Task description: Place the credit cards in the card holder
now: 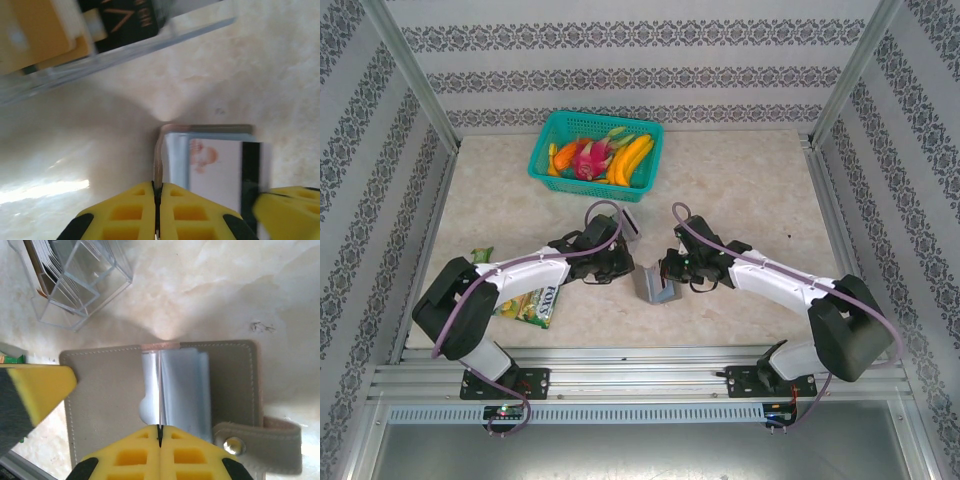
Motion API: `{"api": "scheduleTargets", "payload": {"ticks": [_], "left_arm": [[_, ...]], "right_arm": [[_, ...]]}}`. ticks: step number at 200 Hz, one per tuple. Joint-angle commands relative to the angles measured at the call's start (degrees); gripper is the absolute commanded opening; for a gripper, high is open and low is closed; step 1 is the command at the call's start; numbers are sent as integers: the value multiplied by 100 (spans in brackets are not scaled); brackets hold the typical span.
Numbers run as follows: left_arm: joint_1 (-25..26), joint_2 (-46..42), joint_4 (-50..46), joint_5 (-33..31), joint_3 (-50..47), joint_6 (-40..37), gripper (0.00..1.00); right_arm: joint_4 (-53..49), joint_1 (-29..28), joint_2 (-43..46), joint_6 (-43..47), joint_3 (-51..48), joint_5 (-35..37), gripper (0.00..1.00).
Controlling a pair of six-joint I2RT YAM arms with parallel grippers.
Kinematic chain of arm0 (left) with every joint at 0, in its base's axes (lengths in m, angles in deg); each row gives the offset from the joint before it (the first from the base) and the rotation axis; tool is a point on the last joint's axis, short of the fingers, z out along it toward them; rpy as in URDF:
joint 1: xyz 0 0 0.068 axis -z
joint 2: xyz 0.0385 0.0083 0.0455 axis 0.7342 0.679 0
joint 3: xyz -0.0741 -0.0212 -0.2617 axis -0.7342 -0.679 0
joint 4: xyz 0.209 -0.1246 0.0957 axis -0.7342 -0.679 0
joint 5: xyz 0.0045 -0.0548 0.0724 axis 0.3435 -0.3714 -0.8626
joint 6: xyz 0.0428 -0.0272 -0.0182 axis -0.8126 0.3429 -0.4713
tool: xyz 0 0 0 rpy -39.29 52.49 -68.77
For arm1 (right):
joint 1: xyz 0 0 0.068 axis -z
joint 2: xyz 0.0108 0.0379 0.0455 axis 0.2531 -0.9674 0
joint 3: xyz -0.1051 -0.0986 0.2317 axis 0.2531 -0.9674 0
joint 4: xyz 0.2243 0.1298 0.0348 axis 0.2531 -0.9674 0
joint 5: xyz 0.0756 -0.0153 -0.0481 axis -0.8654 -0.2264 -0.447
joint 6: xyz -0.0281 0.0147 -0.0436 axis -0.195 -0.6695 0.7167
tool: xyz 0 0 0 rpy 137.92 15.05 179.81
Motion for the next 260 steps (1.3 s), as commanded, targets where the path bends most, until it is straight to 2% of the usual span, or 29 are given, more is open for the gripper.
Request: {"api": "scheduleTargets", "payload": {"ticks": [1, 13, 30, 54, 86, 108, 127, 169, 186, 208, 234, 249, 260], "left_arm": [[-37, 73, -736, -413, -35, -334, 10], [-37, 56, -842, -566, -52, -388, 16], [-38, 82, -995, -630, 12, -528, 17], [-36, 131, -1229, -726, 147, -663, 22], [-36, -123, -1337, -814, 229, -693, 38], [-36, -375, -1407, -804, 394, -662, 39], [-10, -633, -1459, -911, 506, -660, 44], [-10, -570, -1589, -919, 572, -687, 45], [-16, -742, -1320, -721, 472, -585, 45], [-12, -1002, -858, -360, 412, -385, 38], [-18, -903, -258, 162, 285, 47, 37], [-1, -731, -101, 205, 155, 257, 37], [-1, -646, -319, 43, 125, 359, 37]], "right_arm": [[175, -67, -180, 59, 69, -187, 0], [347, -72, -229, 19, 7, -284, 0], [594, -41, -320, -25, -83, -423, 0], [408, 32, -477, 9, -59, -306, 0], [437, 10, -575, 17, -92, -330, 0], [429, -57, -593, 35, -24, -327, 0], [495, -149, -467, 45, 17, -318, 0], [727, -391, -564, 82, 211, -475, 0], [625, -485, -683, 70, 286, -364, 0], [659, -524, -752, -8, 260, -274, 0], [521, -504, -771, 36, 329, -226, 0], [483, -497, -743, 64, 370, -229, 0], [403, -487, -766, 84, 424, -233, 0]]}}
